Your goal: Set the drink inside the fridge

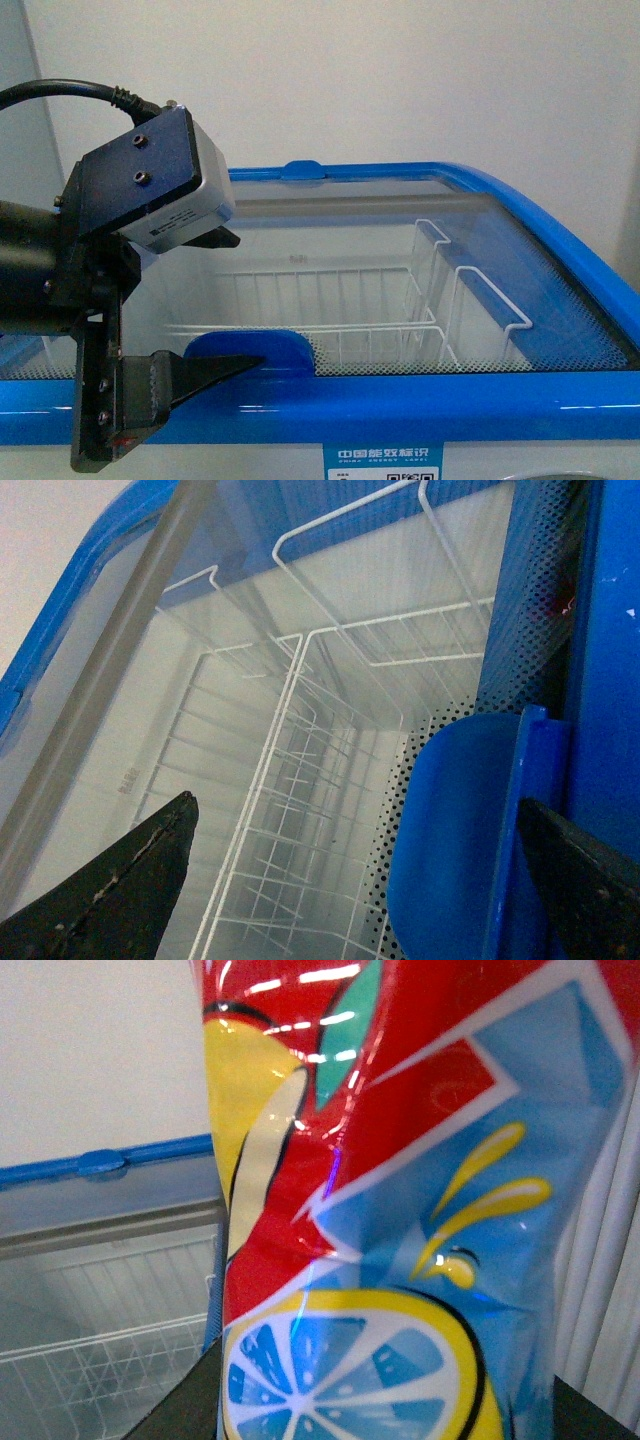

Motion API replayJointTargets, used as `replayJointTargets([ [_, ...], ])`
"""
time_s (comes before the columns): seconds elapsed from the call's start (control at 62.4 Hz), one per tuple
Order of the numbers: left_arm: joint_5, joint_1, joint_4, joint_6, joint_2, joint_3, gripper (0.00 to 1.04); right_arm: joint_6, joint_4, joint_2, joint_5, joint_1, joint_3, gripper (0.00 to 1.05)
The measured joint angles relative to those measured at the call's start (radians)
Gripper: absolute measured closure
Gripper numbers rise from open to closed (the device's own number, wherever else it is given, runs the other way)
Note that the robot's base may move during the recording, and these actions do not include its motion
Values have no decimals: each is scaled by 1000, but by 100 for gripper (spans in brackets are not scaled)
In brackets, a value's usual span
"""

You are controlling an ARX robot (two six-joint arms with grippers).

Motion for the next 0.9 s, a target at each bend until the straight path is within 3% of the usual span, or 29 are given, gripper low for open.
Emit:
replayJointTargets([
  [0.144,5,4,57,-2,61,44,8,0,0,0,0,0,0,63],
  [0.465,-135,7,197,7,213,215,8,0,0,0,0,0,0,63],
  [0.641,-351,0,385,23,348,350,8,0,0,0,0,0,0,63],
  [0.898,-552,2,594,-46,394,377,8,0,0,0,4,0,0,63],
])
